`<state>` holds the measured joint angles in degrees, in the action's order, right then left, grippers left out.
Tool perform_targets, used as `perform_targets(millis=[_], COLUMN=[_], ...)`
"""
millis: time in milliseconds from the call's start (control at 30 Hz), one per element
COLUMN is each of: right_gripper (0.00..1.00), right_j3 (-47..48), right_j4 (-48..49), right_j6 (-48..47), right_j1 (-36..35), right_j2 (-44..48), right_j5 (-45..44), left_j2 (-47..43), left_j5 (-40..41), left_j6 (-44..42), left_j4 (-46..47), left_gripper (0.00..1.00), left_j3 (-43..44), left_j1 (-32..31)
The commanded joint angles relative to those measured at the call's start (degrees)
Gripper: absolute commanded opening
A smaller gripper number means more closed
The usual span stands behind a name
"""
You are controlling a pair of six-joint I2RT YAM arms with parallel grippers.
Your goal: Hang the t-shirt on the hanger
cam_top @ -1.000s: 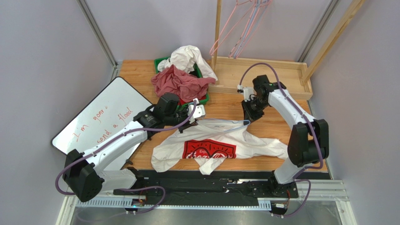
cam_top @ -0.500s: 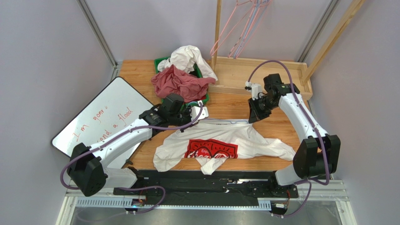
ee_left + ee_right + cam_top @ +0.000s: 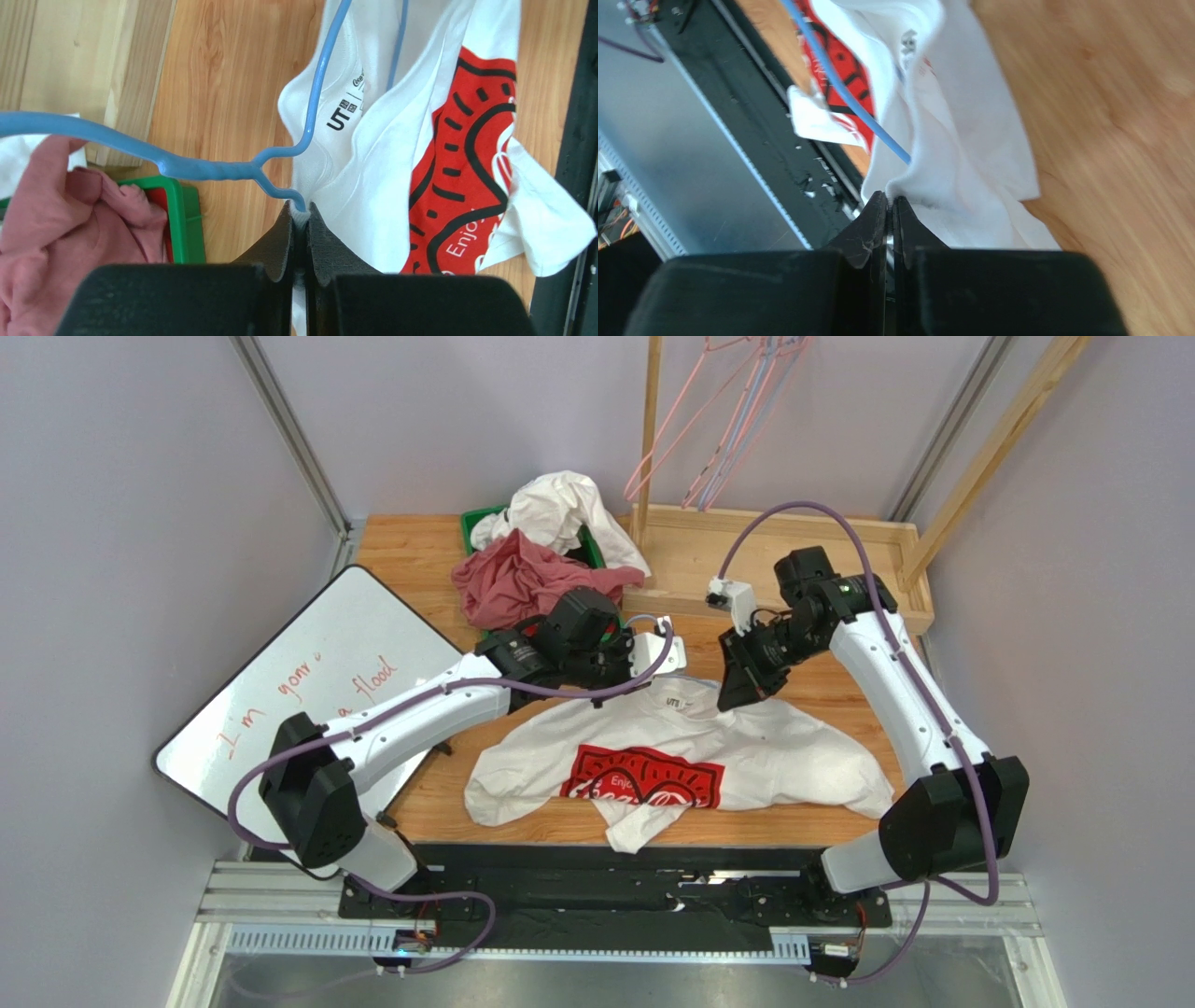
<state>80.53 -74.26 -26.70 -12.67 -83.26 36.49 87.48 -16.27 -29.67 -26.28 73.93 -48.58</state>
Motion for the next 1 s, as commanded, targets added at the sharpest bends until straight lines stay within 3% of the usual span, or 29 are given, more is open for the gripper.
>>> perform_targets(millis=[0, 67, 367, 500, 633, 967], right_gripper=[0.21, 0.39, 0.82, 0.82, 0.72, 0.58], right_j3=[4.19, 6.29, 8.51, 5.52, 1.66, -2.92], right_j4=[-3.52, -4.22, -5.11, -0.37, 6.84, 20.55], right_j6=[-3.18, -4.93, -10.12, -10.66, -9.26, -6.26], right_j1=[-2.10, -2.10, -2.18, -5.16, -8.68, -15.28], right_j2=[3.11, 3.54, 7.59, 9.08, 9.00, 5.31], right_j5=[4.82, 2.55, 6.13, 6.58, 6.14, 5.70], left_j2=[-2.75, -5.73, -9.79, -9.09, -8.73, -9.61], left_j5=[-3.58, -5.08, -9.39, -9.74, -10.18, -11.24], left_j6=[1.20, -1.52, 0.23, 1.46, 1.89, 1.46], left_j4=[3.07, 4.22, 5.10, 5.80, 6.16, 4.93], left_gripper=[0.00, 0.00, 0.00, 0.00, 0.00, 0.00], left_j3=[0.08, -3.77, -6.70, -5.99, -5.38, -5.73], left_j1=[-0.82, -0.73, -0.82, -0.82, -0.82, -0.82])
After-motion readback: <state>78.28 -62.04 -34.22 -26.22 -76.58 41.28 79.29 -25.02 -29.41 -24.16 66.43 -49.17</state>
